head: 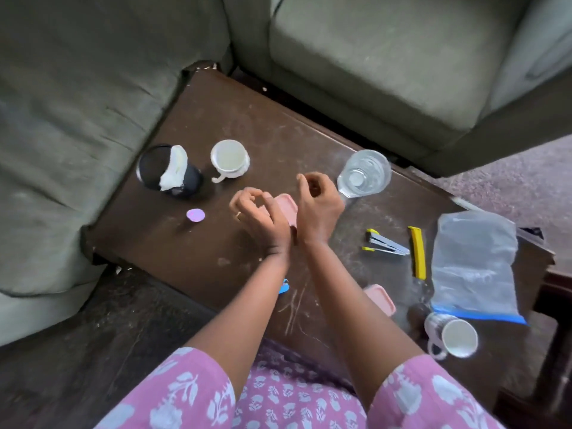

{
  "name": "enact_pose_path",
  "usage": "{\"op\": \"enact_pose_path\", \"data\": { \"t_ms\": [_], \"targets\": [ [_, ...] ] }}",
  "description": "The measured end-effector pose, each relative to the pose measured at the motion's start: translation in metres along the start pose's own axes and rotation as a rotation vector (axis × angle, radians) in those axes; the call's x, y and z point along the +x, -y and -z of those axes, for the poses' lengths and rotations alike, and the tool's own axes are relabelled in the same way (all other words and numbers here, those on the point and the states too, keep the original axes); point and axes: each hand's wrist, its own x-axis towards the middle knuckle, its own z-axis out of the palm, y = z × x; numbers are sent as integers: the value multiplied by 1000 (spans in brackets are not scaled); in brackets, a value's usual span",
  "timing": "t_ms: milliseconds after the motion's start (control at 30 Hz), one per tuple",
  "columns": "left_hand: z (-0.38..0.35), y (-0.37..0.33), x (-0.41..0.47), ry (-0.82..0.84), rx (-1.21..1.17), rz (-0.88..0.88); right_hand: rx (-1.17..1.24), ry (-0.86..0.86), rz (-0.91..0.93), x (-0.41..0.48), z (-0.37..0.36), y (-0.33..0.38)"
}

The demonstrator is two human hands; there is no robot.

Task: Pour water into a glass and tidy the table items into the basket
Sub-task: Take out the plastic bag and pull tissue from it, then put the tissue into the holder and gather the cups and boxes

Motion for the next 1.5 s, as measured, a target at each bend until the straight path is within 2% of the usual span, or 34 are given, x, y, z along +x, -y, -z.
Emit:
{"op": "enact_pose_path", "data": {
  "t_ms": [133, 233, 333, 433, 500, 633, 767, 1033, 1133, 1267, 1333, 1433, 1500],
  "targets": [
    [-32, -33, -58, 238, -115, 116, -39, -208, -20, 17, 71, -40],
    [-58, -54, -104, 497, -114, 243, -54, -382, -84, 39, 133, -74],
    [-81, -69, -145, 842, 65, 386, -91, -521, -210, 58, 194, -108],
    [-99, -79, -181, 1240, 360, 386, -135, -598, -298, 73, 247, -138],
    [-105, -84, -202, 1352, 498, 385, -161, -582, -339, 82, 278, -156],
    [-113, -90, -236, 1335, 632, 456, -282, -500, -423, 96, 327, -189],
    [-121, -94, -258, 1304, 692, 476, -367, -295, -463, 107, 353, -215],
    [-139, -103, -275, 1136, 578, 611, -376, -8, -528, 134, 371, -235],
    [-147, -103, -277, 1106, 499, 566, -304, 30, -552, 143, 382, -238],
    [-154, -102, -273, 1061, 282, 615, -18, 84, -590, 150, 405, -238],
    [-157, -103, -270, 1073, 269, 604, 77, 106, -604, 148, 416, -236],
    [-160, -101, -267, 1106, 184, 700, 149, 182, -584, 143, 431, -235],
    [-160, -100, -267, 1066, 126, 788, 219, 246, -610, 138, 437, -239]
  ]
}}
